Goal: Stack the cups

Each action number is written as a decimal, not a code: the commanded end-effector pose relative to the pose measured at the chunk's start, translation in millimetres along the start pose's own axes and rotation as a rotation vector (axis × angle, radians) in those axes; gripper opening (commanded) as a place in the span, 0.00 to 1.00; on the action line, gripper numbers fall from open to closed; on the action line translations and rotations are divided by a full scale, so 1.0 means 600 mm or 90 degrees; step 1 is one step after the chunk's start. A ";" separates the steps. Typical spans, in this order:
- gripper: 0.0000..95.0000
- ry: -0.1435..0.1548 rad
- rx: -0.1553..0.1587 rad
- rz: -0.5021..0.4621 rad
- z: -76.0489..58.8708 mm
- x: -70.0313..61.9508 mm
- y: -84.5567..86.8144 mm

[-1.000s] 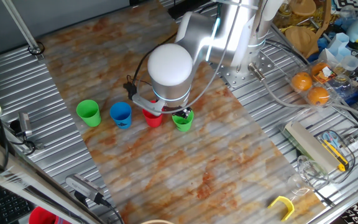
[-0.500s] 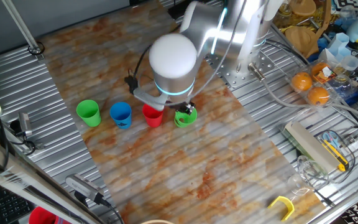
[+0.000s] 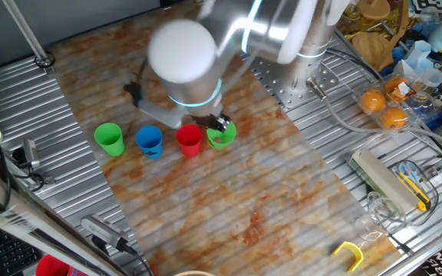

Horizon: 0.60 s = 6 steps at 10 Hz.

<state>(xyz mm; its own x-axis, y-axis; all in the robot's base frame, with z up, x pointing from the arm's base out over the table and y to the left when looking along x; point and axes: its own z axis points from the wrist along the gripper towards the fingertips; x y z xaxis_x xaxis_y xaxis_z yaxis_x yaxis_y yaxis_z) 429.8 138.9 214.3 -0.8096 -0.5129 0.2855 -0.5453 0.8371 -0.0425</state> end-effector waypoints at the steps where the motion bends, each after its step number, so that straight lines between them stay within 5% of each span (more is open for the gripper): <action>1: 0.00 0.000 0.001 -0.010 -0.010 -0.010 -0.023; 6: 0.00 0.003 0.013 -0.038 -0.001 -0.026 -0.095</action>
<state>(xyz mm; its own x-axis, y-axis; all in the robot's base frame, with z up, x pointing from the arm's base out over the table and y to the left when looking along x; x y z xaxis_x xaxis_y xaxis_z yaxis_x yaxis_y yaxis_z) 474.5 99.0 211.8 -0.7749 -0.5602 0.2929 -0.5963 0.8016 -0.0445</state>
